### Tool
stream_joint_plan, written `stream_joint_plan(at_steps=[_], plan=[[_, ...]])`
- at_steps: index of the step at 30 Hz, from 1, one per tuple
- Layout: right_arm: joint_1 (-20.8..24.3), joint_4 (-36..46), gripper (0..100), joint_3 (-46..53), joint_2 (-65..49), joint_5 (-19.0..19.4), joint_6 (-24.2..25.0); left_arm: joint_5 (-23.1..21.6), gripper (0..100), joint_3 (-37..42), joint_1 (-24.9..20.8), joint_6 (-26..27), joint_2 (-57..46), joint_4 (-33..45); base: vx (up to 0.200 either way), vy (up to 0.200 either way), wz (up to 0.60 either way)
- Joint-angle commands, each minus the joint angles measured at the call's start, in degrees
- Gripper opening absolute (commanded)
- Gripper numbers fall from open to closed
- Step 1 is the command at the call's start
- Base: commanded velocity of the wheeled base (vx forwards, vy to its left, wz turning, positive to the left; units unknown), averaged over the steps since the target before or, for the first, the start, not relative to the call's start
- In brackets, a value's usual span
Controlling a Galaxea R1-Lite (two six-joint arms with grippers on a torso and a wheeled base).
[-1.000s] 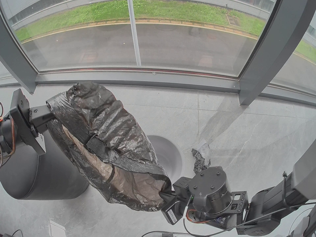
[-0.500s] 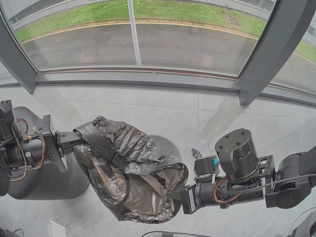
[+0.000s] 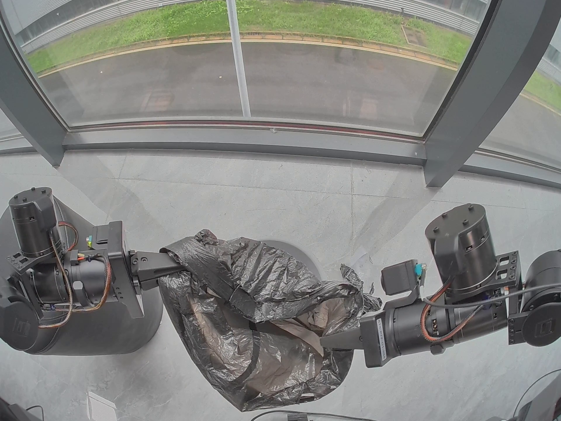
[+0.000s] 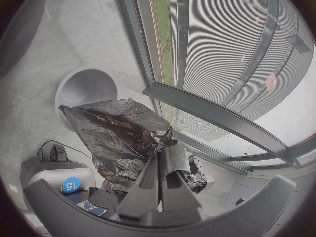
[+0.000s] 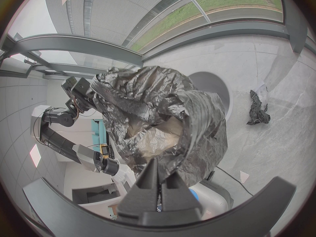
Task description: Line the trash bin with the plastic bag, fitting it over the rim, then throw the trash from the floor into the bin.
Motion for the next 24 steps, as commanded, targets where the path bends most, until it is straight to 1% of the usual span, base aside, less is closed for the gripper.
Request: stream_joint_plan(at_steps=[1, 10, 12, 13, 14, 15, 16, 18, 20, 21, 24], plan=[[-1.9, 0.1, 0, 0.0, -1.7, 0.7, 0.0, 0.0, 0, 0.2, -0.9, 0.0, 3.1, -1.3, 0.000, 0.000, 0.00], [-3.1, -1.0, 0, -1.0, 2.6, 0.8, -0.2, 0.1, 0, 0.1, -0.8, -0.1, 9.5, -7.7, 0.000, 0.000, 0.00], [-3.4, -2.6, 0, -1.5, 4.1, 0.8, -0.2, 0.1, 0, -0.1, -0.8, -0.2, 10.9, -8.9, 0.000, 0.000, 0.00], [-3.7, -6.0, 0, -1.9, 6.7, 1.1, -0.2, 0.1, 0, -0.4, -0.8, -0.3, 12.8, -11.2, 0.000, 0.000, 0.00], [-3.9, -7.8, 0, -2.1, 8.1, 1.1, -0.2, 0.1, 0, -0.5, -0.5, -0.5, 13.7, -12.5, 0.000, 0.000, 0.00], [-3.9, -8.3, 0, -2.1, 8.5, 1.1, -0.2, 0.1, 0, -0.5, -0.5, -0.5, 13.9, -12.8, 0.000, 0.000, 0.00], [-3.8, -10.7, 0, -2.7, 10.9, 1.1, -0.2, 0.1, 0, -0.6, -0.2, -0.5, 15.5, -14.9, 0.000, 0.000, 0.00], [-3.8, -12.9, 0, -3.5, 13.4, 1.1, -0.4, 0.1, 0, -0.6, 0.1, -0.6, 17.2, -17.2, 0.000, 0.000, 0.00], [-3.8, -13.0, 0, -3.5, 13.6, 1.0, -0.4, 0.1, 0, -0.6, 0.2, -0.6, 17.3, -17.5, 0.000, 0.000, 0.00], [-3.8, -14.9, 0, -5.7, 17.1, 1.0, -0.5, 0.1, 0, -0.6, 1.0, -0.6, 19.4, -20.4, 0.000, 0.000, 0.00], [-3.7, -15.1, 0, -8.6, 20.1, 1.0, -0.6, 0.1, 0, -0.7, 1.9, -0.7, 21.3, -23.0, 0.000, 0.000, 0.00]])
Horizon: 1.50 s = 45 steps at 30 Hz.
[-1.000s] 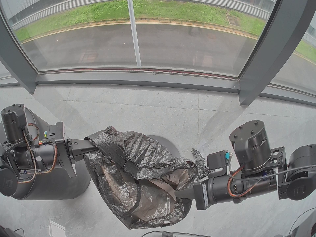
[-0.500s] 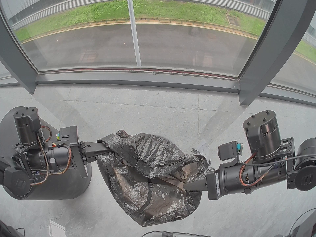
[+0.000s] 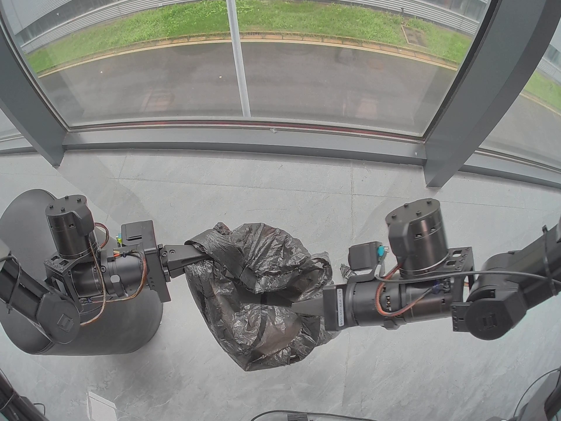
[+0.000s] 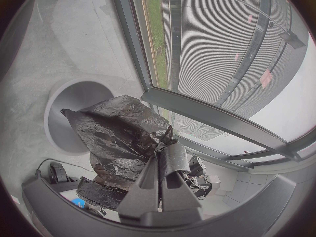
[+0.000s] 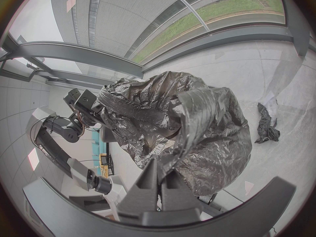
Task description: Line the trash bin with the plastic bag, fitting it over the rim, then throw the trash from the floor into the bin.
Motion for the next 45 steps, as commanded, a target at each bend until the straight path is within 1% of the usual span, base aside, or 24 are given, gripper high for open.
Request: stream_joint_plan(at_steps=[1, 10, 13, 21, 25, 29, 33, 36, 39, 42, 45], plan=[[0.2, -1.5, 0, -5.3, 9.1, 0.0, -0.2, -0.1, 0, -0.2, 1.9, -0.2, 6.3, -4.2, 0.000, 0.000, 0.00], [1.8, -1.3, 0, -9.8, 13.0, 0.0, -0.1, 0.0, 0, 0.0, 3.8, -0.4, 6.8, -4.9, 0.000, 0.000, 0.00], [1.8, -1.2, 0, -11.7, 14.4, -0.1, -0.1, -0.1, 0, -0.2, 5.5, -0.4, 6.9, -4.9, 0.000, 0.000, 0.00], [2.0, -1.5, 0, -12.4, 16.1, -0.5, -0.3, -0.1, 0, -0.1, 7.5, -0.3, 7.1, -4.9, 0.000, 0.000, 0.00], [1.4, -1.6, 0, -13.1, 17.2, -0.6, -0.4, -0.1, 0, -0.1, 7.8, -0.2, 7.8, -5.0, 0.000, 0.000, 0.00], [-0.8, -1.5, 0, -13.1, 18.1, -0.6, -0.7, 0.0, 0, -0.4, 7.8, 0.0, 10.0, -6.3, 0.000, 0.000, 0.00], [-1.6, -1.5, 0, -12.1, 18.3, -0.6, -0.7, -0.1, 0, -0.3, 7.8, -0.1, 12.5, -9.0, 0.000, 0.000, 0.00], [-1.9, -1.6, 0, -10.0, 18.3, -1.0, -2.2, -0.1, 0, 0.6, 7.2, -0.1, 13.9, -10.1, 0.000, 0.000, 0.00], [-2.1, -1.9, 0, -7.3, 18.2, -2.4, -3.4, -0.1, 0, 2.1, 6.3, 0.0, 14.9, -10.3, 0.000, 0.000, 0.00], [-2.2, -4.5, 0, -3.8, 17.9, -4.3, -3.3, -0.1, 0, 3.4, 5.1, 0.1, 15.4, -10.3, 0.000, 0.000, 0.00], [-2.2, -8.5, 0, 0.3, 17.5, -4.5, -3.4, 0.0, 0, 4.6, 3.4, 0.3, 15.3, -10.3, 0.000, 0.000, 0.00]])
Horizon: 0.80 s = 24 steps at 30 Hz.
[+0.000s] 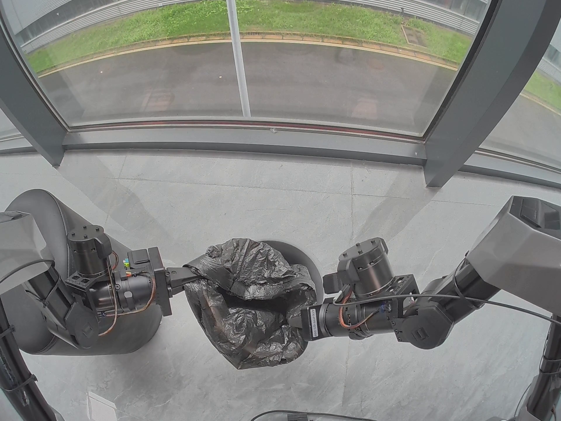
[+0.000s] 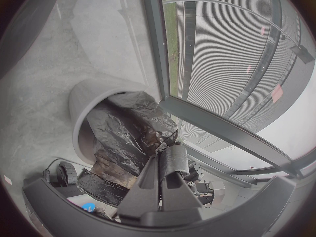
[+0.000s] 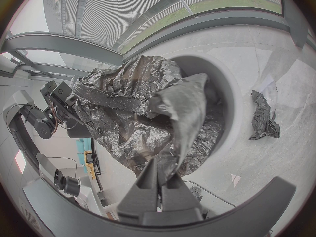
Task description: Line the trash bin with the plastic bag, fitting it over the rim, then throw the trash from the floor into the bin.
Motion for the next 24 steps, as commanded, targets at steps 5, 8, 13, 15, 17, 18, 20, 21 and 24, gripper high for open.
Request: stream_joint_plan(at_steps=[5, 8, 13, 15, 17, 18, 20, 21, 24], plan=[[-0.3, -8.5, 0, 10.3, -0.6, -0.7, -0.5, 0.4, 0, 2.4, -4.8, 0.3, 1.7, -0.1, 0.000, 0.000, 0.00], [-1.1, -9.5, 0, 12.8, -0.6, -0.8, -0.9, 0.7, 0, 2.4, -6.3, 1.5, 2.2, 0.0, 0.000, 0.000, 0.00], [-3.8, -11.7, 0, 13.1, 0.0, -0.8, -1.1, 0.8, 0, 1.7, -6.5, 2.6, 3.2, -0.1, 0.000, 0.000, 0.00], [-5.5, -12.2, 0, 12.8, 0.2, -0.8, -1.4, 0.8, 0, 0.8, -6.3, 2.6, 3.8, -0.5, 0.000, 0.000, 0.00], [-6.7, -12.2, 0, 12.1, 0.7, -0.8, -2.5, 0.7, 0, 0.1, -5.9, 2.6, 4.3, -1.4, 0.000, 0.000, 0.00], [-6.7, -12.2, 0, 12.1, 0.7, -0.8, -2.5, 0.7, 0, 0.1, -5.9, 2.6, 4.3, -1.4, 0.000, 0.000, 0.00], [-7.7, -12.2, 0, 11.9, 1.2, -0.8, -3.9, 0.7, 0, 0.0, -5.8, 2.6, 4.9, -2.3, 0.000, 0.000, 0.00], [-8.8, -12.2, 0, 11.4, 1.6, -0.8, -4.5, 0.7, 0, -0.2, -5.8, 2.6, 5.7, -3.2, 0.000, 0.000, 0.00], [-9.5, -12.2, 0, 11.0, 1.9, -0.8, -4.6, 0.7, 0, -0.6, -5.6, 2.6, 6.8, -4.3, 0.000, 0.000, 0.00]])
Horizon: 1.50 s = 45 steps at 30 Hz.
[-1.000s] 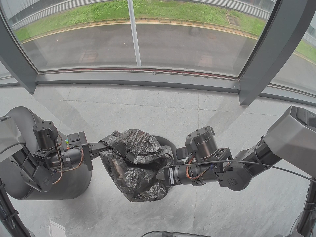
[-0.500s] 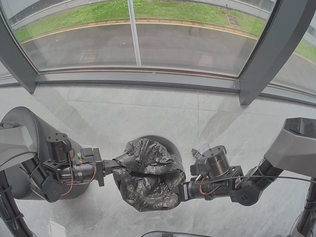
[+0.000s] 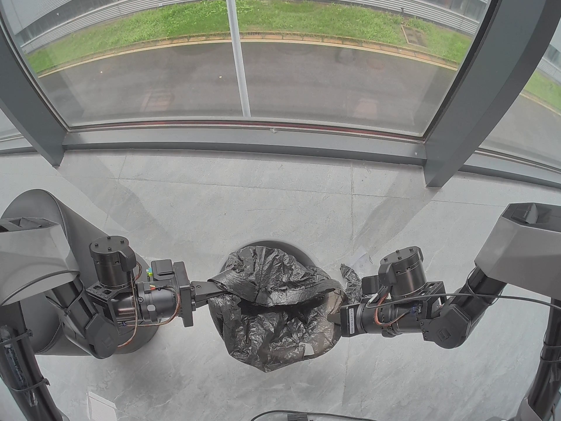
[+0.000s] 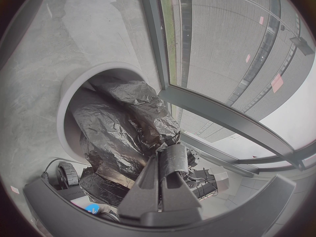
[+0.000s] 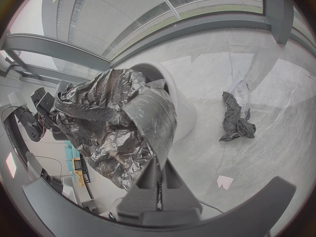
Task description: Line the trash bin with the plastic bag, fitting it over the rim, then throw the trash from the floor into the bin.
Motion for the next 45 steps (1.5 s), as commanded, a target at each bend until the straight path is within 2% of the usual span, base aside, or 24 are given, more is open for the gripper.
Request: stream_joint_plan(at_steps=[1, 9, 19, 20, 31, 35, 37, 40, 42, 43, 45], plan=[[-1.9, 0.0, 0, -0.9, 1.2, 0.0, -0.3, 0.0, 0, -0.8, 0.4, 0.0, 2.5, -1.0, 0.000, 0.000, 0.00], [-3.1, -0.1, 0, -2.5, 2.7, -0.1, -1.3, -0.1, 0, -1.7, 1.9, 0.0, 4.2, -2.2, 0.000, 0.000, 0.00], [-3.1, -0.1, 0, -4.1, 4.2, -2.3, -1.4, -0.1, 0, -2.0, 2.2, 0.0, 5.0, -2.3, 0.000, 0.000, 0.00], [-3.1, -0.1, 100, -4.1, 4.2, -2.3, -1.4, -0.1, 0, -2.0, 2.2, 0.0, 5.0, -2.3, 0.000, 0.000, 0.00], [-3.0, -4.5, 100, -0.1, -3.2, -2.4, -1.5, -0.1, 0, -1.9, 2.2, 0.0, 4.7, -2.4, 0.000, 0.000, 0.00], [-0.5, -4.1, 100, 0.9, -9.2, -3.5, -2.1, -0.1, 0, -1.9, 2.2, 0.0, 4.5, -2.4, 0.000, 0.000, 0.00], [2.1, -4.1, 100, 0.4, -9.9, -6.6, -2.5, -0.1, 0, -1.9, 2.3, 0.0, 4.5, -2.4, 0.000, 0.000, 0.00], [6.4, -4.1, 100, -2.3, -8.8, -13.7, -2.8, -0.1, 0, -1.9, 2.4, 0.0, 4.5, -2.4, 0.000, 0.000, 0.00], [7.6, -4.1, 100, -2.9, -8.1, -14.9, -3.0, -0.1, 0, -1.9, 2.4, 0.0, 4.5, -2.4, 0.000, 0.000, 0.00], [10.3, -4.1, 100, -4.6, -5.6, -18.3, -3.9, -0.1, 0, -1.8, 2.4, 0.0, 4.4, -2.4, 0.000, 0.000, 0.00], [12.2, -4.2, 100, -6.6, -3.0, -21.3, -6.9, -0.1, 0, -1.8, 2.4, 0.0, 4.5, -2.4, 0.000, 0.000, 0.00]])
